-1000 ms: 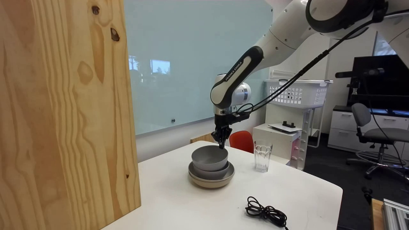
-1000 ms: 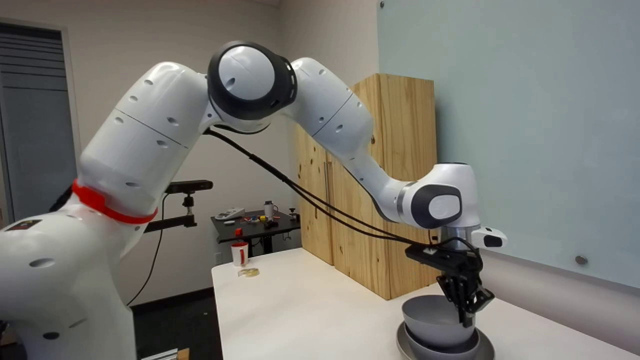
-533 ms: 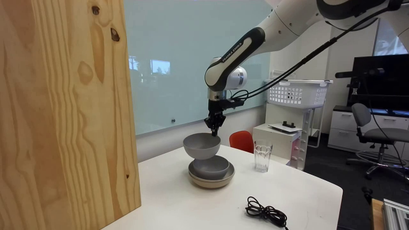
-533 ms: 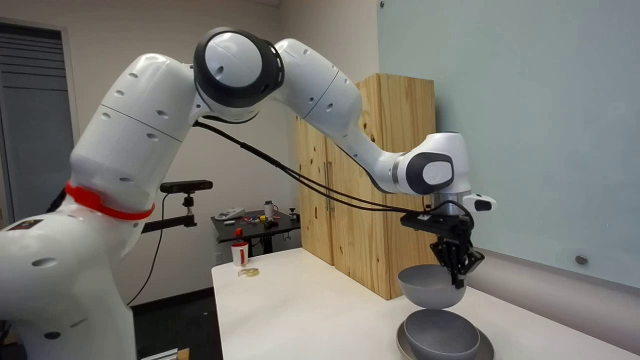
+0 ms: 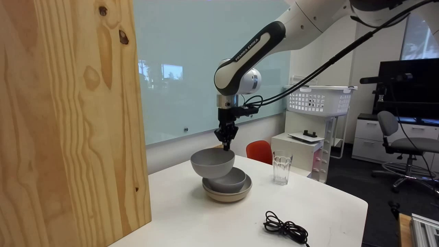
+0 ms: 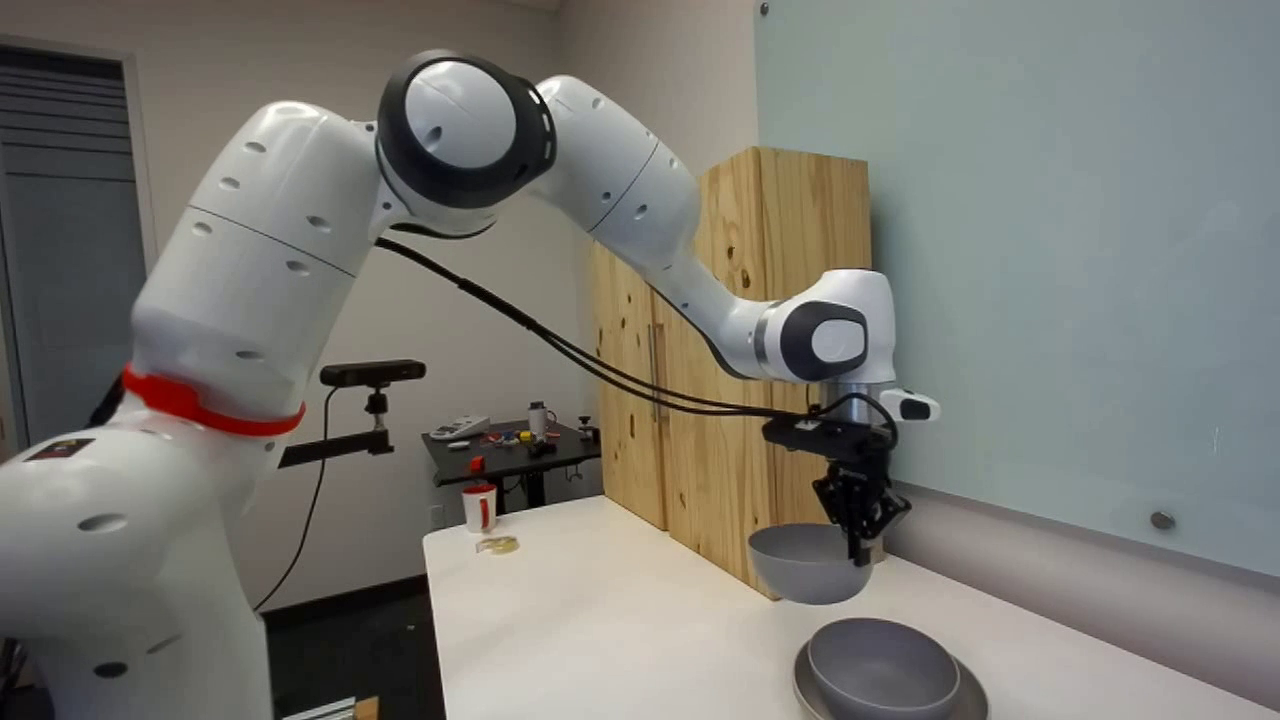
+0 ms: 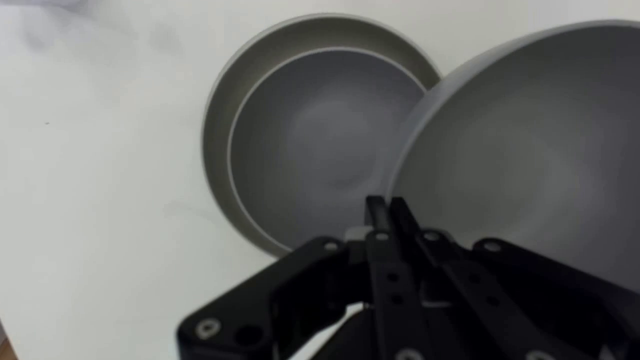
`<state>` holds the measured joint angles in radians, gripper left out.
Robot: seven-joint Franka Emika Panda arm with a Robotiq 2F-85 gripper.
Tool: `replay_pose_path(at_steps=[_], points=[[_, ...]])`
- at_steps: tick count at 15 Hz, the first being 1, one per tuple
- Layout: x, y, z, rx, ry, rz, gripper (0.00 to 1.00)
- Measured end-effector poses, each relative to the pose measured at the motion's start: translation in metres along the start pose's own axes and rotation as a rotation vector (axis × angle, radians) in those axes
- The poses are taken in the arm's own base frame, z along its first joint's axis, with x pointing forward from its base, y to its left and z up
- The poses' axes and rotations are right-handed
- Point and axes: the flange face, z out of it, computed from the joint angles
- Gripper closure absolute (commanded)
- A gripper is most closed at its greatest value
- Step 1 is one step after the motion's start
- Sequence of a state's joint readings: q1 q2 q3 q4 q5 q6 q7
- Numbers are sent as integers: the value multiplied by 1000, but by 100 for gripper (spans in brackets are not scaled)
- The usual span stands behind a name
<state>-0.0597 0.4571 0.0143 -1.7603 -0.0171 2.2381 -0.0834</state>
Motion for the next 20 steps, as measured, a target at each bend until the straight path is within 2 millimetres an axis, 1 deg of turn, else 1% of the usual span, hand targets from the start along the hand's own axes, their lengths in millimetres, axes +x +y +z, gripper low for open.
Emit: replay_pose_path(at_steps=[4,7,12,14,17,20], points=[[-20,-48,1,2,-36,-66,99],[-43,-79,3,-8,-65,-102,99],[-91,-118,11,-10,-117,-147,99],[-111,-136,9,-4,-113,-179,99],[-133,-159,4,2,-82,-221,99],[-152,-174,11,0,-81,-256,99]])
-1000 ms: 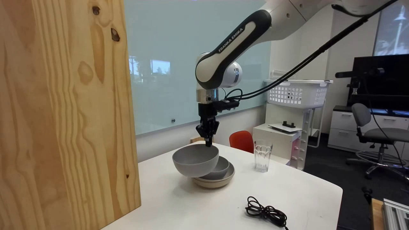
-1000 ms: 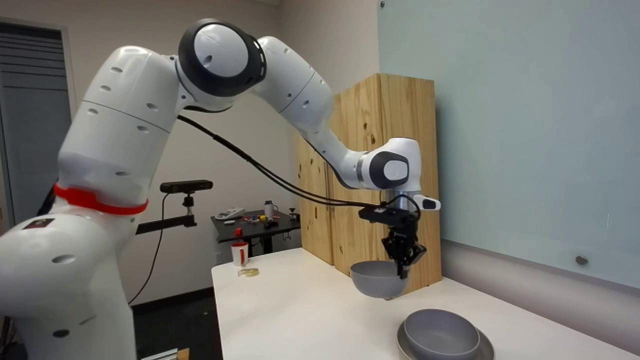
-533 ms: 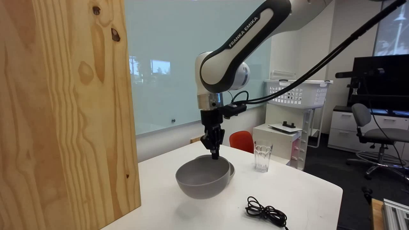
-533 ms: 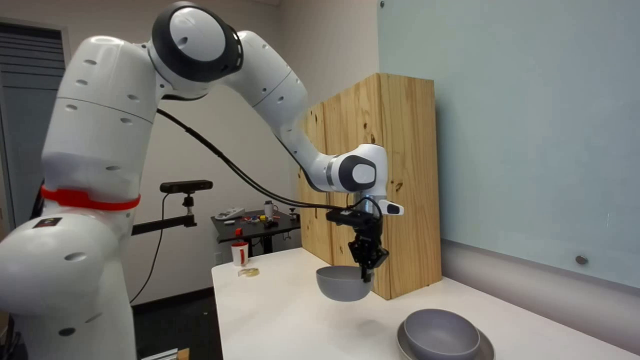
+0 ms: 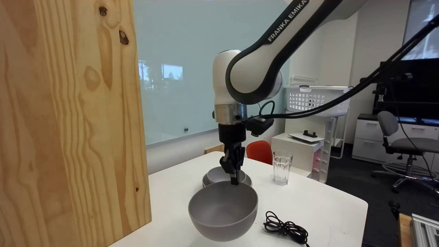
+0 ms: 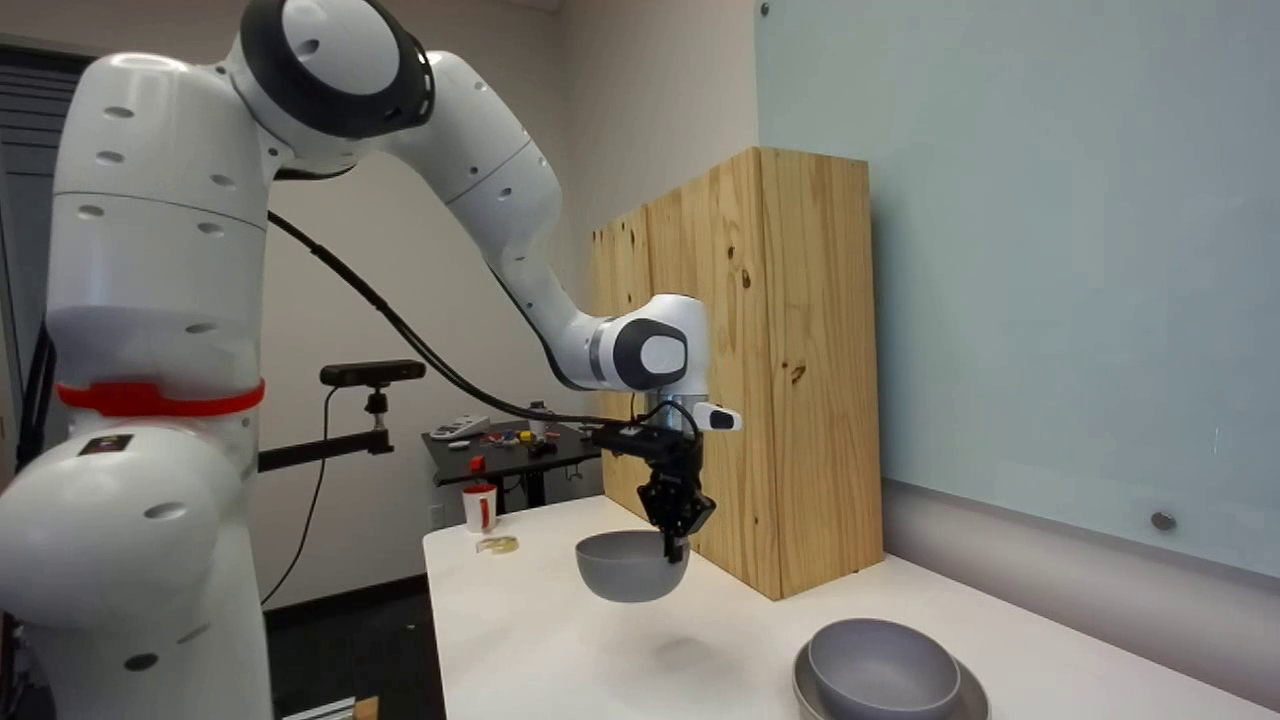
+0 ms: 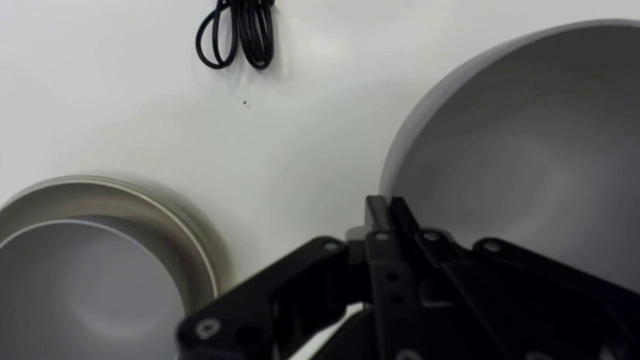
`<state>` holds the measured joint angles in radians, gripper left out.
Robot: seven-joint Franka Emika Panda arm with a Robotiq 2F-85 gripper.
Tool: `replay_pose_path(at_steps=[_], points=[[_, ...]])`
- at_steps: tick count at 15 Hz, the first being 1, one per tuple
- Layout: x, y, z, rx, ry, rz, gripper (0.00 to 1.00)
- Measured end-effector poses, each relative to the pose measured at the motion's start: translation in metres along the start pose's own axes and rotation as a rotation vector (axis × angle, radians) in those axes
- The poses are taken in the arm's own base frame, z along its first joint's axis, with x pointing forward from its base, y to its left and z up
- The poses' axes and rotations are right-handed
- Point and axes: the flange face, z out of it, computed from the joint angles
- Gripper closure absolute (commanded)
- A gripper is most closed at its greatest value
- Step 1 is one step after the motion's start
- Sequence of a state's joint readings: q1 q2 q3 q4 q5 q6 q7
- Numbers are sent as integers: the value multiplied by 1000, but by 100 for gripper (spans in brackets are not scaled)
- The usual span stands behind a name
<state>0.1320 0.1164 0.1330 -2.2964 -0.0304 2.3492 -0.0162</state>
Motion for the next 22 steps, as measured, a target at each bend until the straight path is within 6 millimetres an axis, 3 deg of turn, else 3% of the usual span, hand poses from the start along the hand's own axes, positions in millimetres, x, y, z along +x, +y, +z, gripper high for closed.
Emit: replay_pose_path(at_steps=[8,14,18,22], points=[[-25,-7,54,-21,-62,-50,99],[-18,3,89,-69,-23,-61,99],[-10,-11,109,-78,-25,-59,99],[1,-22,115,-79,-24,-61,99]])
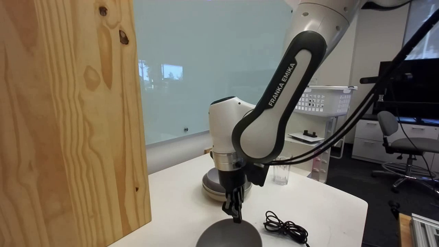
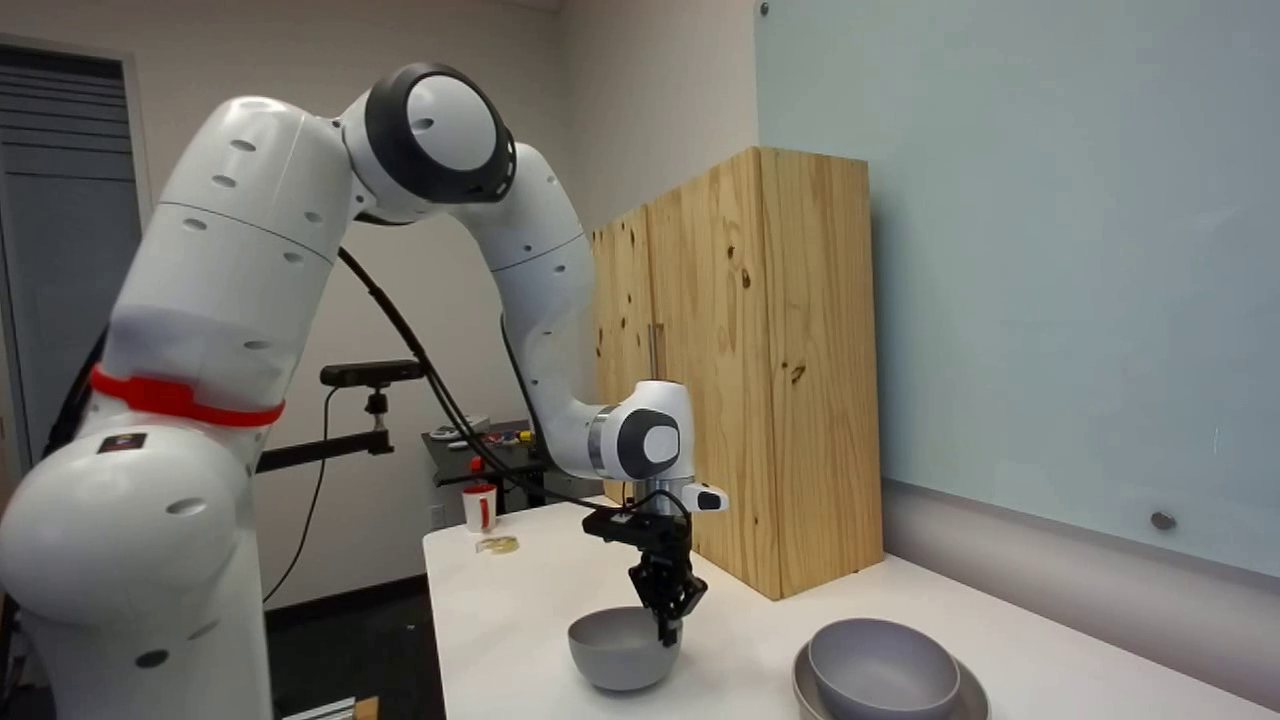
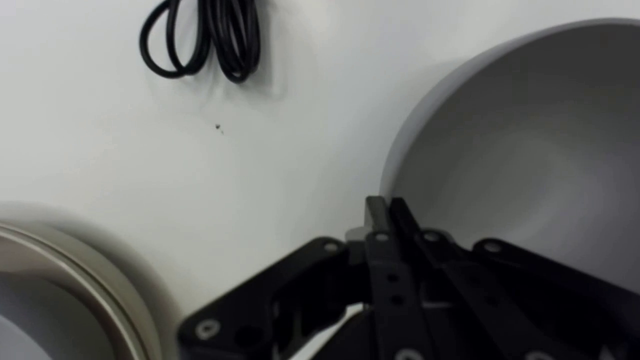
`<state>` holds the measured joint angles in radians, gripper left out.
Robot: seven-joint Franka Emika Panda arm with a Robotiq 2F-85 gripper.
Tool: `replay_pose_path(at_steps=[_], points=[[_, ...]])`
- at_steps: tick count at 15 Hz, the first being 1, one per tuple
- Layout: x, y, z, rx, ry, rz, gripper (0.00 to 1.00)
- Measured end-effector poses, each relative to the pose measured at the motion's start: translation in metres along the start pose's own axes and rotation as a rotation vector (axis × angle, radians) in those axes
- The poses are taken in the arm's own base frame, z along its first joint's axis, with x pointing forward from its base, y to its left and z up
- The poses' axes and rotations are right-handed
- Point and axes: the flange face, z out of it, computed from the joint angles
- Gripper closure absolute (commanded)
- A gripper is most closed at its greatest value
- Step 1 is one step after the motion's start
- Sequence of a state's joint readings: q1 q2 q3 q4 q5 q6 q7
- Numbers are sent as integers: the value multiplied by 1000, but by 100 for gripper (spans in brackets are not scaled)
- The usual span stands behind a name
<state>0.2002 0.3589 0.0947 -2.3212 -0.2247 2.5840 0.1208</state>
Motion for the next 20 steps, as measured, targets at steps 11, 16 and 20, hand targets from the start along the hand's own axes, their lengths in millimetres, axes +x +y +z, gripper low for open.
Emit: replay_pose_path(at_steps=[11,16,20], points=[[11,3,2,-8,-31,6,12],[22,22,-10,-20,-39,36,0],[31,51,-25,-31,-32,77,0]])
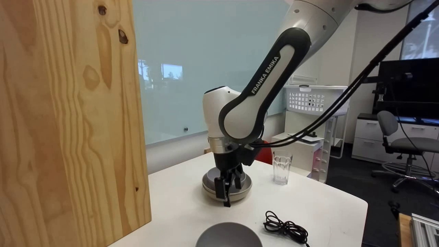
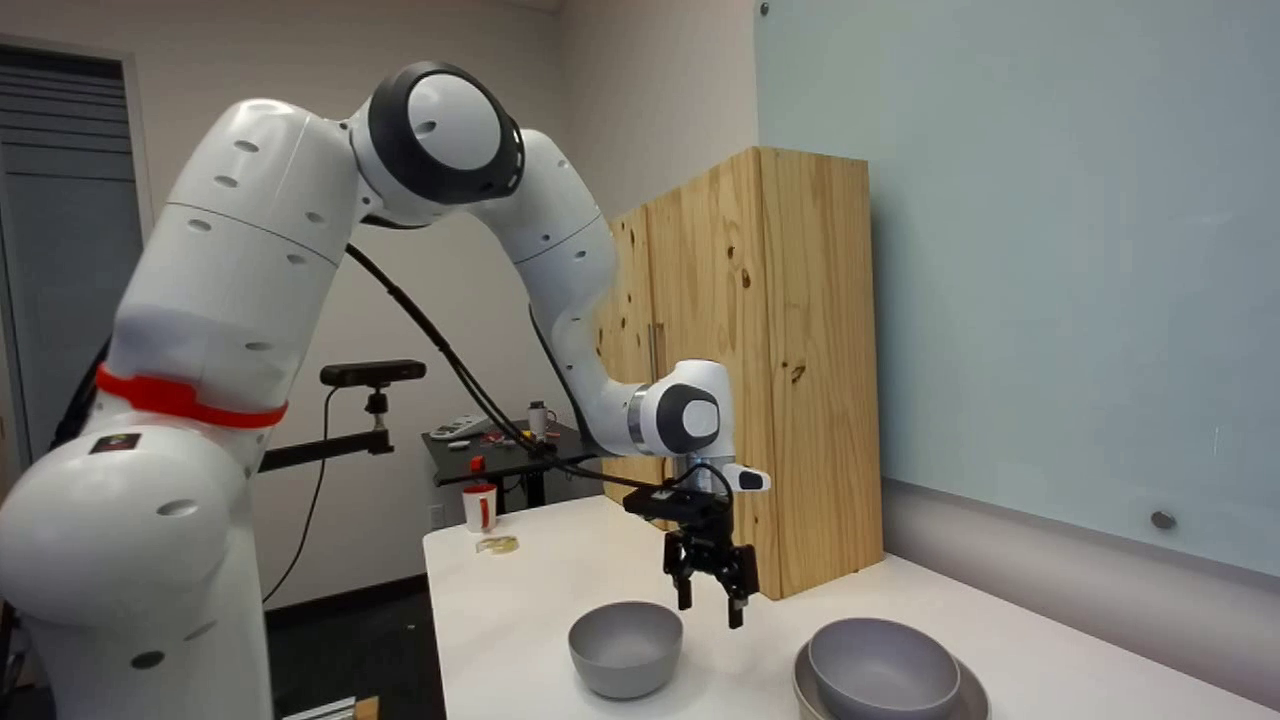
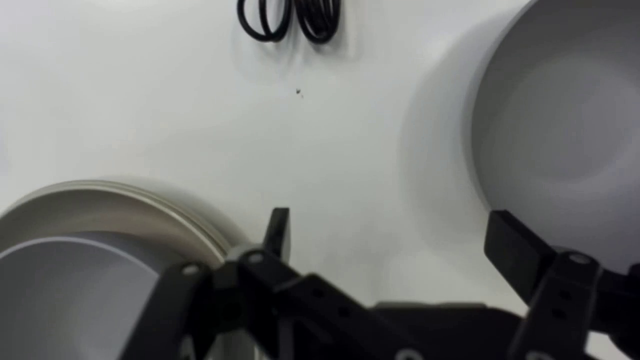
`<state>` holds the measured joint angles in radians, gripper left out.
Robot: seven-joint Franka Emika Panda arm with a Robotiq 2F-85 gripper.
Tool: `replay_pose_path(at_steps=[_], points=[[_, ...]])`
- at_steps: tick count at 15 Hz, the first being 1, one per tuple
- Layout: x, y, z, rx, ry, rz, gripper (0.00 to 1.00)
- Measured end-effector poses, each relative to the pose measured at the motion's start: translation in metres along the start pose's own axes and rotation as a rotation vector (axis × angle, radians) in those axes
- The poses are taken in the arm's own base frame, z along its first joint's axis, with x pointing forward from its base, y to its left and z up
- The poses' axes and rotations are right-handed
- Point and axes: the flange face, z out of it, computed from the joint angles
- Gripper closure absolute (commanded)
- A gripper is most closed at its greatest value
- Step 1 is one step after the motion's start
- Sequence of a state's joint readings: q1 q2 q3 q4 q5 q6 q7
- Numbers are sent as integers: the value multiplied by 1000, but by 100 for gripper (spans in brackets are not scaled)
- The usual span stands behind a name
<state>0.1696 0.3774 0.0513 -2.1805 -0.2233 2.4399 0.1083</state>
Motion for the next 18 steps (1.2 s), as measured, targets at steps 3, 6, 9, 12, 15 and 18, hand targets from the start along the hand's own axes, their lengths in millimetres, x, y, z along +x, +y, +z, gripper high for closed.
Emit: replay_pose_path(at_steps=[3,6,9,12,15,18], points=[[4,24,-9,-5,-4,24,0],[6,51,-16,-7,-9,53,0],[8,85,-24,-8,10,102,0],[8,128,-31,-4,30,165,0],[2,173,-36,6,46,227,0],[-8,209,-38,7,43,280,0]])
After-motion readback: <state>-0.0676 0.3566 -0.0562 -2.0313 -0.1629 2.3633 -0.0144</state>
